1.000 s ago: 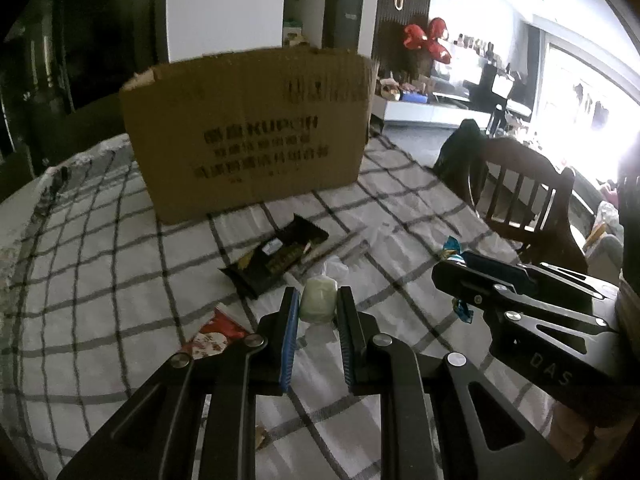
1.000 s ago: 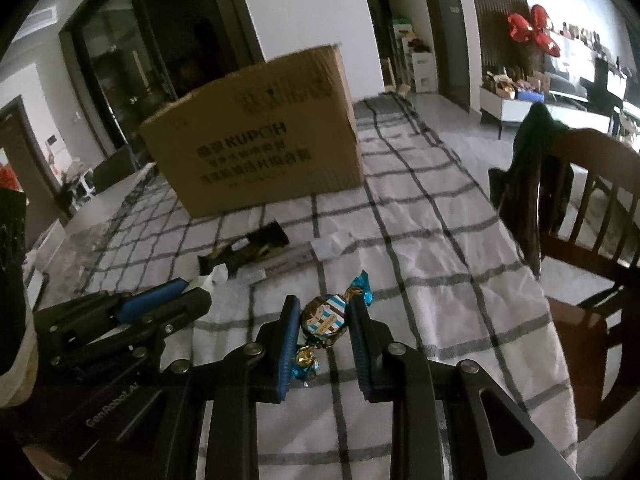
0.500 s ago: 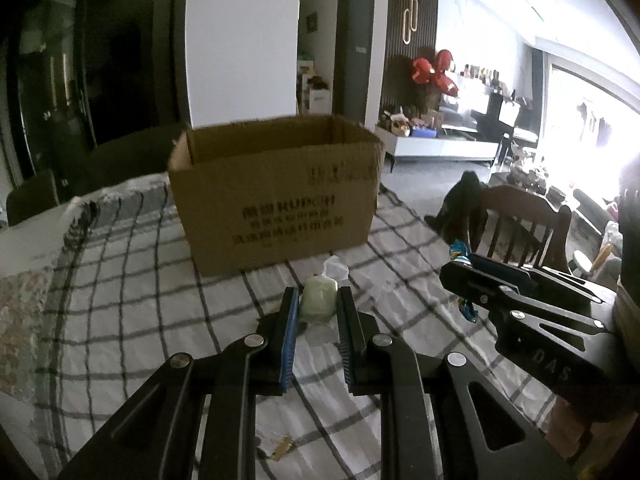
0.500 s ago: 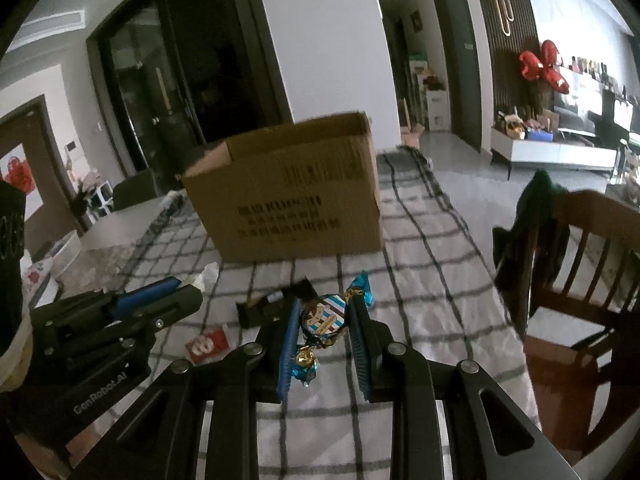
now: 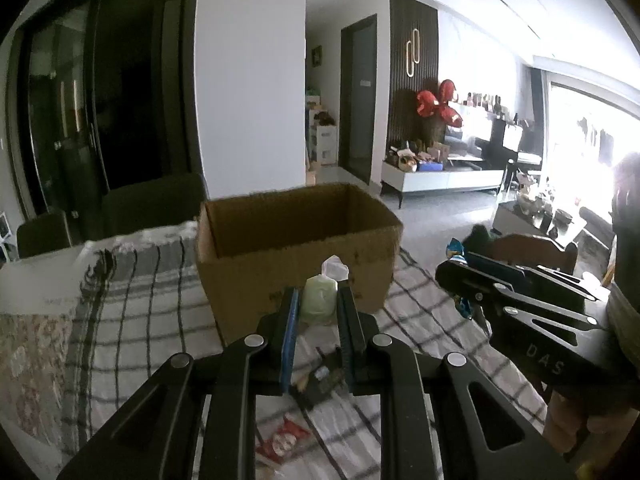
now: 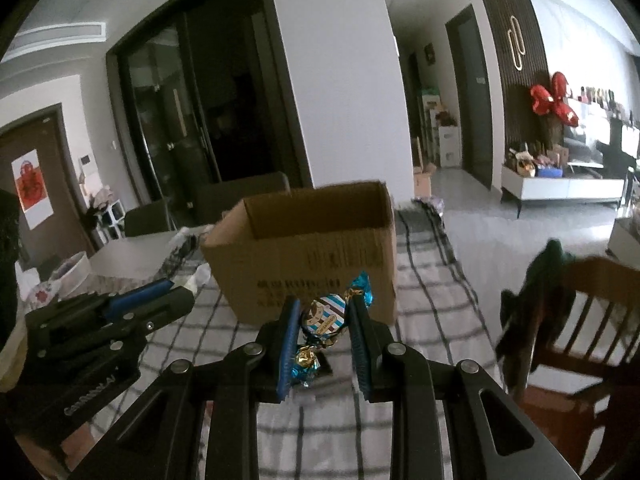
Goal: Organize snacks
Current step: 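Carry both items into the cardboard box and open both tools to release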
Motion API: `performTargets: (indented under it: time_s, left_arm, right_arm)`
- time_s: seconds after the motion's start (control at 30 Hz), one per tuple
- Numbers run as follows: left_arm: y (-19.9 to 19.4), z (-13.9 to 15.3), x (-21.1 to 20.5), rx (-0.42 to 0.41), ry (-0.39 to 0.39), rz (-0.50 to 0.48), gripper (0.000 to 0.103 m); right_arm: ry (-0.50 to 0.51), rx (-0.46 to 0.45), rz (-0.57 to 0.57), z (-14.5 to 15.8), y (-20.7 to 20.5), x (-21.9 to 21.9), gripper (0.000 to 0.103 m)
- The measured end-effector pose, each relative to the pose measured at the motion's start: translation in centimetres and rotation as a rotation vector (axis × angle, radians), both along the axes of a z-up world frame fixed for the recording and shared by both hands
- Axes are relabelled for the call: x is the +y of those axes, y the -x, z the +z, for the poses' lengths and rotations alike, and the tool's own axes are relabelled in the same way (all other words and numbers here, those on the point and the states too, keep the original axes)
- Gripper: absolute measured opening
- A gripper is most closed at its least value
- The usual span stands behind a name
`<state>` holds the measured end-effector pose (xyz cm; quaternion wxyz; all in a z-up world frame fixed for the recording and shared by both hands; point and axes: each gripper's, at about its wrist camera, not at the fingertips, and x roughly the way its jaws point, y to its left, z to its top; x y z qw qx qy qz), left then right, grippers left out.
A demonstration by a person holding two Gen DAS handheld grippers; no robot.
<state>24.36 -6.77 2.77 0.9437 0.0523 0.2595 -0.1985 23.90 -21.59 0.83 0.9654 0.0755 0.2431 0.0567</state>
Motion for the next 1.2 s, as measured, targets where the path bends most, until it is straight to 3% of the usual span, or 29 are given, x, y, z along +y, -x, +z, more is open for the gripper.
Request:
performTargets:
  time_s: [0.2, 0.5, 1.03, 1.1, 1.17, 1.2]
  left_arm:
    - [-2.6, 1.2, 0.0, -0.018, 0.015, 0.001, 0.020]
    - [-8.5, 1.2, 0.5, 0.025, 0.049, 0.029, 0.020]
    - [-17.2, -1.4, -0.2, 0.104, 0.033, 0.069, 0.020]
    - [-17.9, -1.8, -0.2, 0.121, 0.036, 0.062, 0.026]
    - [-18.0, -2.0, -0.2, 0.124, 0.044, 0.069, 0.044]
    - [-17.9, -1.9, -0.2, 0.115, 0.045, 0.073, 0.045]
  right_arm:
    - [0.013, -0.043, 0.012, 1.7, -2.6, -0.1, 0.026]
    - [0.053, -0.062, 0.029, 3.2, -8.0, 0.2, 0.026]
    - [0.089, -0.004, 0.024, 1.1, -16.3, 0.5, 0.026]
    - [0.089, 0.004, 0.022, 0.7, -17.0, 0.3, 0.026]
    - [0.099, 0.012, 0.011, 0.5, -17.3, 0.2, 0.027]
    - [0.100, 0.017, 0.012, 0.5, -17.4, 0.2, 0.032]
